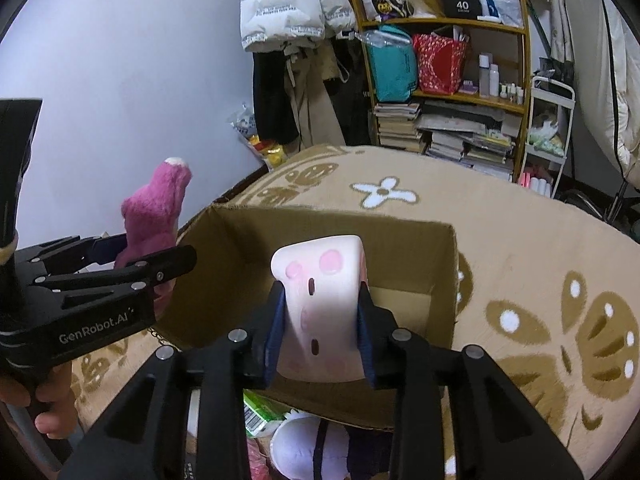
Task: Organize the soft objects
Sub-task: 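Carry both plushes into the cardboard box and open both grippers, then grasp the yellow plush dog with the right gripper while the left grasps the white fluffy toy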
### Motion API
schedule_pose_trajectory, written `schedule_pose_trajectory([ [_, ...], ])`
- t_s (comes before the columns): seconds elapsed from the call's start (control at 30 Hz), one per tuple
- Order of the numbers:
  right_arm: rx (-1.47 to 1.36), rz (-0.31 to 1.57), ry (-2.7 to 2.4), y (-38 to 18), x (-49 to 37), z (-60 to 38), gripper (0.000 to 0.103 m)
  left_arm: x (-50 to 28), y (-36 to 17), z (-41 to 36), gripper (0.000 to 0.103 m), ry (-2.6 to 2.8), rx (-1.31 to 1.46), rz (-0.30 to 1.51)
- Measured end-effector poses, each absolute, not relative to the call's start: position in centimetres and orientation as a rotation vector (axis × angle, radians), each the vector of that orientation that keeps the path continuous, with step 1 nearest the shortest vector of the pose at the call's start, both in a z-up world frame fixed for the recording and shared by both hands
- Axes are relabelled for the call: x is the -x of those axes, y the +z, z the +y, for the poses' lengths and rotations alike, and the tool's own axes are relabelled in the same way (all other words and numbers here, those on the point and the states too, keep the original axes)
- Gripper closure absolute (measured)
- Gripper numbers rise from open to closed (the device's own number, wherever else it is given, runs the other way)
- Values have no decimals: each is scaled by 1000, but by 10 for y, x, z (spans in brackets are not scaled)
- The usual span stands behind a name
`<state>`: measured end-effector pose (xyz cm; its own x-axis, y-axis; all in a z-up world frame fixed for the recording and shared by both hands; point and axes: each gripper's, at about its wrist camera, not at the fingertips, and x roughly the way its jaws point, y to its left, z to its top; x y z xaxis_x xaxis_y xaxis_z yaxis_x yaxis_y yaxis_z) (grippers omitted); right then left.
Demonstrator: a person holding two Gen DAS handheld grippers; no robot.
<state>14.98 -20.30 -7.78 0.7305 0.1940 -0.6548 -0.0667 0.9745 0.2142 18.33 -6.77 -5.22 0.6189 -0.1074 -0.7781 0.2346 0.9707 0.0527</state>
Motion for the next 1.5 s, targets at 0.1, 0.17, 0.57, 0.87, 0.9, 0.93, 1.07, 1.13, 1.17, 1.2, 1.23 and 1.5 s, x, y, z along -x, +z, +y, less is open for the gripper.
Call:
schedule_pose_trajectory([
  [0.1, -173, 758, 144, -84, -151, -200, 64, -184, -58, -68, 45, -206, -157, 906],
  [0.17, -165, 763, 142, -85, -149, -199, 63, -183, -58, -69, 37, -197, -166, 901],
  [0.57, -174, 716, 107, -67, -130, -203, 9, -171, -39, -51, 5, -162, -134, 871],
  [0.87, -210, 704, 81, -48, -100, -211, 8, -140, -20, -31, 2, -136, -118, 865],
  [0.9, -214, 703, 80, -46, -96, -211, 8, -137, -18, -28, 2, -137, -108, 869],
  [0.93, -220, 704, 83, -43, -91, -211, 8, -133, -17, -26, 2, -137, -100, 875],
  [1.07, -252, 705, 95, -36, -72, -211, 8, -117, -13, -18, 2, -132, -92, 879],
  [1.13, -265, 703, 93, -33, -62, -211, 8, -110, -13, -16, 2, -129, -95, 885],
  [1.17, -267, 705, 93, -32, -57, -210, 8, -105, -14, -14, 2, -127, -97, 896],
  [1.2, -267, 707, 92, -32, -55, -210, 8, -102, -15, -13, 2, -124, -97, 907],
  [1.23, -266, 712, 90, -32, -52, -209, 8, -100, -17, -12, 2, -124, -96, 920],
  [1.5, -283, 782, 75, -41, -36, -205, 8, -87, -37, -11, 2, -119, -111, 1024],
])
